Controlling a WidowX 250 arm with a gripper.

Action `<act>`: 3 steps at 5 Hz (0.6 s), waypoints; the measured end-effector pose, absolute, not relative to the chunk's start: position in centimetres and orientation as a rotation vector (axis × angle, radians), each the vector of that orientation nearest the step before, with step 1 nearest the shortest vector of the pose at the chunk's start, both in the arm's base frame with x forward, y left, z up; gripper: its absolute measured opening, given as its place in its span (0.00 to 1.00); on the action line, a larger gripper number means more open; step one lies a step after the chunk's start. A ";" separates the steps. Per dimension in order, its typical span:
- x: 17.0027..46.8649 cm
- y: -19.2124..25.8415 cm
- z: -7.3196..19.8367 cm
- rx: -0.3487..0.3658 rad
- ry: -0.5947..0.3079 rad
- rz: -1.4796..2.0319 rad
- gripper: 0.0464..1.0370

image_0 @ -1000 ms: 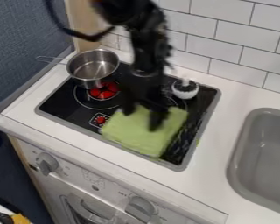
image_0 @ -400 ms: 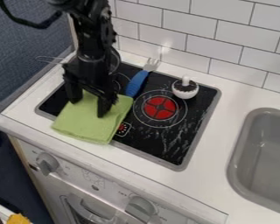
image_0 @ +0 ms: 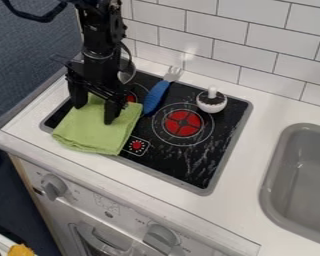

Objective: Move the green cloth to the left burner below the silver pot

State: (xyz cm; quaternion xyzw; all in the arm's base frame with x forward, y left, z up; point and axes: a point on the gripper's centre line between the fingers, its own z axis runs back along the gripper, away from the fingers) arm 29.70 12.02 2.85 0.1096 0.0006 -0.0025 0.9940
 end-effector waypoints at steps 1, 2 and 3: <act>29.6 10.8 4.4 0.157 -0.054 -0.055 0.96; 29.3 10.0 7.0 0.063 -0.139 -0.092 0.96; 29.0 9.7 7.9 0.038 -0.157 -0.120 0.96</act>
